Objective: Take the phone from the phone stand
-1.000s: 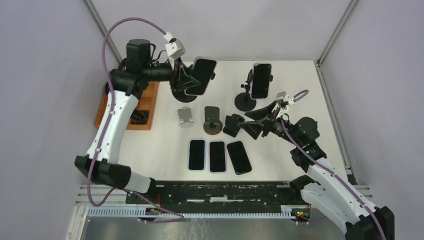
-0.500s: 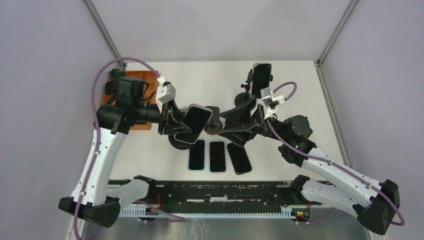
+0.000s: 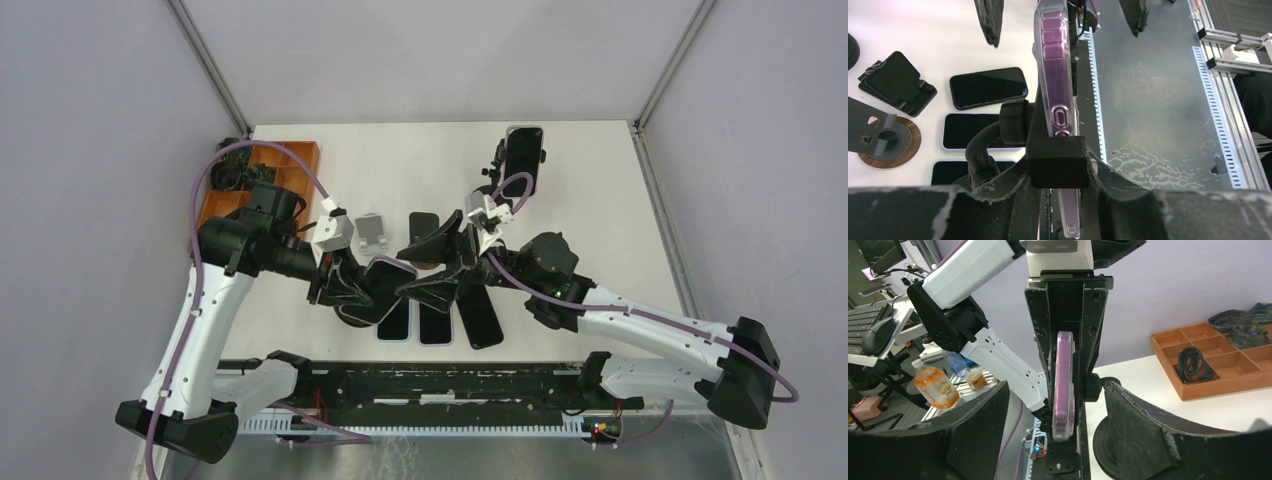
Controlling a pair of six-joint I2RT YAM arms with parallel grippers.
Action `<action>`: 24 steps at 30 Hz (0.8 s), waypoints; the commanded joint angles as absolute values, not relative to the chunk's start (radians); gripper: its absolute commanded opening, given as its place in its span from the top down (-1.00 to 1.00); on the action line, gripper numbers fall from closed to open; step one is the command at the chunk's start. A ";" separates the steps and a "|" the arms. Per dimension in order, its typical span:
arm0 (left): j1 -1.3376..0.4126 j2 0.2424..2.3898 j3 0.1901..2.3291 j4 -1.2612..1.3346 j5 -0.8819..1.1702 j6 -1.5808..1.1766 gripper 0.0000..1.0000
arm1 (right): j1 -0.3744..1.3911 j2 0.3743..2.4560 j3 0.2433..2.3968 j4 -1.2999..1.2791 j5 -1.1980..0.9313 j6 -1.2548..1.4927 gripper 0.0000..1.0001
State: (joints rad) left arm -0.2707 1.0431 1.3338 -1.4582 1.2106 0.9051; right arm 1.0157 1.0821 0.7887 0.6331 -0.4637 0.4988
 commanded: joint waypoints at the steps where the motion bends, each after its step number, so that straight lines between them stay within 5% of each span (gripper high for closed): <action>1: -0.273 0.998 1.340 -1.465 1.302 1.030 0.96 | 1.055 1.120 0.857 0.650 -0.440 0.465 -0.44; 13: -0.273 0.980 1.322 -1.465 1.304 1.046 0.96 | 1.106 1.191 0.885 0.669 -0.444 0.467 0.12; 19: -0.274 0.985 1.326 -1.465 1.289 1.052 0.96 | 1.110 1.221 0.917 0.668 -0.469 0.494 1.00; 21: -0.273 0.987 1.333 -1.465 1.280 1.051 0.75 | 1.108 1.217 0.933 0.635 -0.455 0.498 1.00; 24: -0.273 0.987 1.342 -1.465 1.253 1.044 0.12 | 1.105 1.192 0.951 0.553 -0.401 0.476 1.00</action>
State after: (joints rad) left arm -0.2657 1.0012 1.3025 -1.5162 1.1980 0.9825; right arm 1.0977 1.2125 0.8730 0.5941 -0.4385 0.4732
